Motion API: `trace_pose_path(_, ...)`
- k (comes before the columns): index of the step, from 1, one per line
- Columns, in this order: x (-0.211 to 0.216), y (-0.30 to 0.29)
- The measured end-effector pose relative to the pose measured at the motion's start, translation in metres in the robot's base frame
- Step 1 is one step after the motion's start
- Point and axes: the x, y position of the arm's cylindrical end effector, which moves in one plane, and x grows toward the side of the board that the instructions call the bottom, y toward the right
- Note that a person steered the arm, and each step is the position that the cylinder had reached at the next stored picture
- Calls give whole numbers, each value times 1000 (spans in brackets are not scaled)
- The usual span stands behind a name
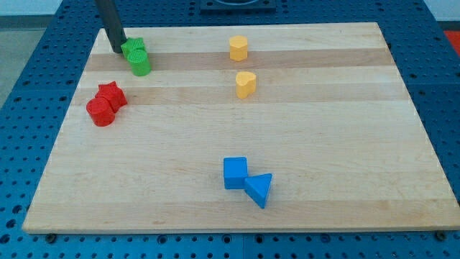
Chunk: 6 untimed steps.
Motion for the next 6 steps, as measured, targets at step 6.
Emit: trace_pose_path(6,3,122)
